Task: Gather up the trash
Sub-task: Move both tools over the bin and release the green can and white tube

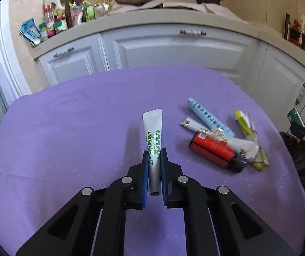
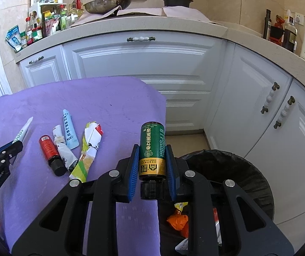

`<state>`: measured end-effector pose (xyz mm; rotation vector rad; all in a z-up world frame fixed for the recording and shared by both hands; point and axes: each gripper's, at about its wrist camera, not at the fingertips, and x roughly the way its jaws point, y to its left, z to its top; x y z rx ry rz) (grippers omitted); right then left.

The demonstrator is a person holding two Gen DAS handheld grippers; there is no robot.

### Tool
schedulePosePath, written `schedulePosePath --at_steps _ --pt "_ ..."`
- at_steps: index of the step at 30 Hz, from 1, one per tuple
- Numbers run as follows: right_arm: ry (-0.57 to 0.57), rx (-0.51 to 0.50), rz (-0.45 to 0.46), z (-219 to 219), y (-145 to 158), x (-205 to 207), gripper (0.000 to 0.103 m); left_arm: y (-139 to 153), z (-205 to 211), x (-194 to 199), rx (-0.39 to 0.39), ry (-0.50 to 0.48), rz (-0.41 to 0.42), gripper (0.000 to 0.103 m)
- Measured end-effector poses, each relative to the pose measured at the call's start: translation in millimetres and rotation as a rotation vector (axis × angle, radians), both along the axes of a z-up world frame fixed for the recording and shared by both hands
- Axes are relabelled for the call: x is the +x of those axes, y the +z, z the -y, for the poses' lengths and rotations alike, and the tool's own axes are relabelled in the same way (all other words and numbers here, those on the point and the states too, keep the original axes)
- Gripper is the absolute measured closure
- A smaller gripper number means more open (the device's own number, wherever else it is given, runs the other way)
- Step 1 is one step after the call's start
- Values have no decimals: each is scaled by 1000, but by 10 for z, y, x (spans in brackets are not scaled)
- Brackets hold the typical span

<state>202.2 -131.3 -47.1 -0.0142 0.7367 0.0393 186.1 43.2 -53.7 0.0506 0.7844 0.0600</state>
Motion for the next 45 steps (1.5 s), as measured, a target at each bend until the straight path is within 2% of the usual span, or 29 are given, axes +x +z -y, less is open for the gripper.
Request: schedulePosePath --at_steps 12,27,34,45 --pt "-74 6 61 322 223 -439 80 308 402 -292 -31 -90 116 92" --pt "-205 -21 101 953 248 -893 80 356 1179 -545 -51 -267 181 92" --pt "-244 -33 101 1152 119 -947 80 275 1532 -552 -42 -329 184 91" --pt "-295 -54 89 1481 -152 -865 78 60 2028 -427 -22 -377 113 89"
